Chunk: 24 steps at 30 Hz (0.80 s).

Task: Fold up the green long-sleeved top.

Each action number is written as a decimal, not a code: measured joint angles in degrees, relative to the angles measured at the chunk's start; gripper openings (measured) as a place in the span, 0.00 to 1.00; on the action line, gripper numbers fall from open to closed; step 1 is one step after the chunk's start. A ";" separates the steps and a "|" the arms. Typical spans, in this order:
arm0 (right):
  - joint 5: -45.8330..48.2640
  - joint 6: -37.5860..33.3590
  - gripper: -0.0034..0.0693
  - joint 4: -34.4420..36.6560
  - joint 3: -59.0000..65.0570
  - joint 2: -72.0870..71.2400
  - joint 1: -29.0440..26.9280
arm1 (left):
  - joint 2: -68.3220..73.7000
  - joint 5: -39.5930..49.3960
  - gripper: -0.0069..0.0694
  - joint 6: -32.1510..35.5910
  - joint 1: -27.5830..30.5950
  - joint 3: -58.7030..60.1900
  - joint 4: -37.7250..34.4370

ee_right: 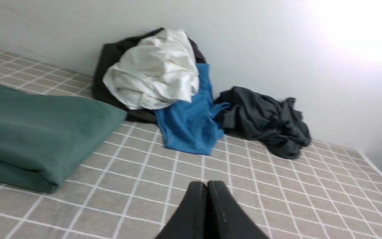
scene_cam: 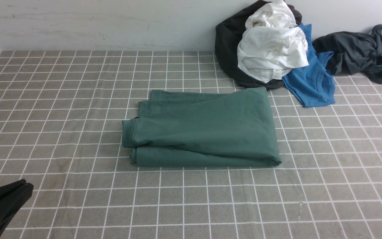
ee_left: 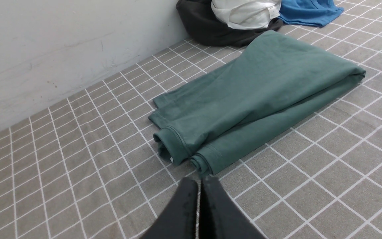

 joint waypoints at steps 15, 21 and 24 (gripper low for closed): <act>11.46 7.61 0.03 2.10 -0.24 -0.15 -2.58 | 0.00 1.62 0.09 0.00 0.00 0.00 -0.05; 11.51 9.22 0.03 2.16 -0.24 -0.15 -2.58 | 0.00 1.62 0.09 0.00 0.00 0.00 -0.05; 11.51 9.22 0.03 2.16 -0.24 -0.15 -2.58 | 0.00 1.62 0.09 0.00 0.00 0.00 -0.05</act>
